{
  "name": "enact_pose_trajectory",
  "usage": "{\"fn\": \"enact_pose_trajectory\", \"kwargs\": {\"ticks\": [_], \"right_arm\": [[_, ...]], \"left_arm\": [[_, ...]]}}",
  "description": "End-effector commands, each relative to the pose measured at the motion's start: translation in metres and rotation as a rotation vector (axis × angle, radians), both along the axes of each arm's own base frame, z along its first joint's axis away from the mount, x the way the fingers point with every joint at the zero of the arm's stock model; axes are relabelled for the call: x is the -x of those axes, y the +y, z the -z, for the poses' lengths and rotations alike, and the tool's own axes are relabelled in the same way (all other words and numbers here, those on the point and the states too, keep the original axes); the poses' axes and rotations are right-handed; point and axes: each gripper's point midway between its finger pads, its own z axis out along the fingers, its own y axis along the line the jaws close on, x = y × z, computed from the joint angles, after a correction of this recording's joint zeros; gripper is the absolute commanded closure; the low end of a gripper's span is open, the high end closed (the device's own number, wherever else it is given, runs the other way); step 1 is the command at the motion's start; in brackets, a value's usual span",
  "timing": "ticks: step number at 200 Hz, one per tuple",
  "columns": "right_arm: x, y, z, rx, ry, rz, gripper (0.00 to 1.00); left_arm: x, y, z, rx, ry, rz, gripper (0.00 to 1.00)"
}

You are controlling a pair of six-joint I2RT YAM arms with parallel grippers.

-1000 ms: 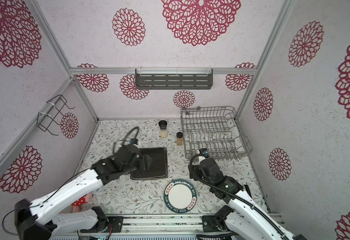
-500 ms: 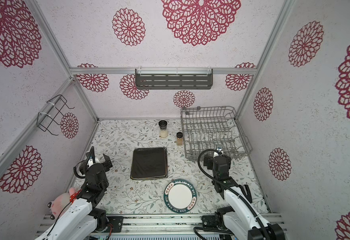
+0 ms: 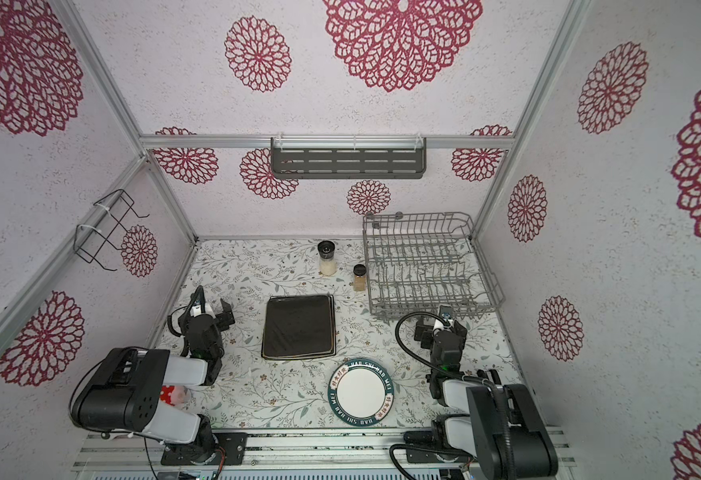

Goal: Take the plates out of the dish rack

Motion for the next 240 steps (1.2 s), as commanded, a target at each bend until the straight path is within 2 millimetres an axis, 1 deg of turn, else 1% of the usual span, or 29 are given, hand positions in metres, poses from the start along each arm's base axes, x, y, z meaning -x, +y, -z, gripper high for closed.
{"fn": "enact_pose_trajectory", "kwargs": {"ticks": [1, 25, 54, 61, 87, 123, 191, 240], "right_arm": [[-0.025, -0.002, -0.052, 0.034, -0.193, -0.007, 0.01], [-0.034, -0.002, -0.044, 0.010, -0.177, -0.014, 0.01], [-0.039, -0.001, -0.027, 0.010, -0.164, -0.017, 0.01], [-0.040, -0.001, -0.027, 0.015, -0.166, -0.016, 0.01], [-0.048, -0.012, -0.022, 0.007, -0.114, 0.057, 0.01], [-0.046, -0.014, -0.023, 0.010, -0.125, 0.069, 0.01], [-0.050, -0.014, -0.020, 0.002, -0.106, 0.070, 0.01], [-0.050, -0.015, -0.021, -0.007, -0.109, 0.061, 0.01]], "left_arm": [[-0.009, 0.002, -0.028, 0.000, -0.147, 0.027, 0.03], [-0.018, 0.000, -0.023, 0.008, -0.088, 0.041, 0.03], [-0.028, 0.009, -0.019, 0.046, -0.048, 0.024, 0.03], [-0.028, 0.011, -0.018, 0.052, -0.040, 0.024, 0.03], [-0.029, 0.012, -0.017, 0.057, -0.035, 0.025, 0.03], [-0.030, 0.013, -0.015, 0.069, -0.027, 0.028, 0.03], [-0.031, 0.013, -0.015, 0.071, -0.026, 0.029, 0.03], [-0.033, 0.018, -0.014, 0.098, -0.019, 0.031, 0.03]]}}
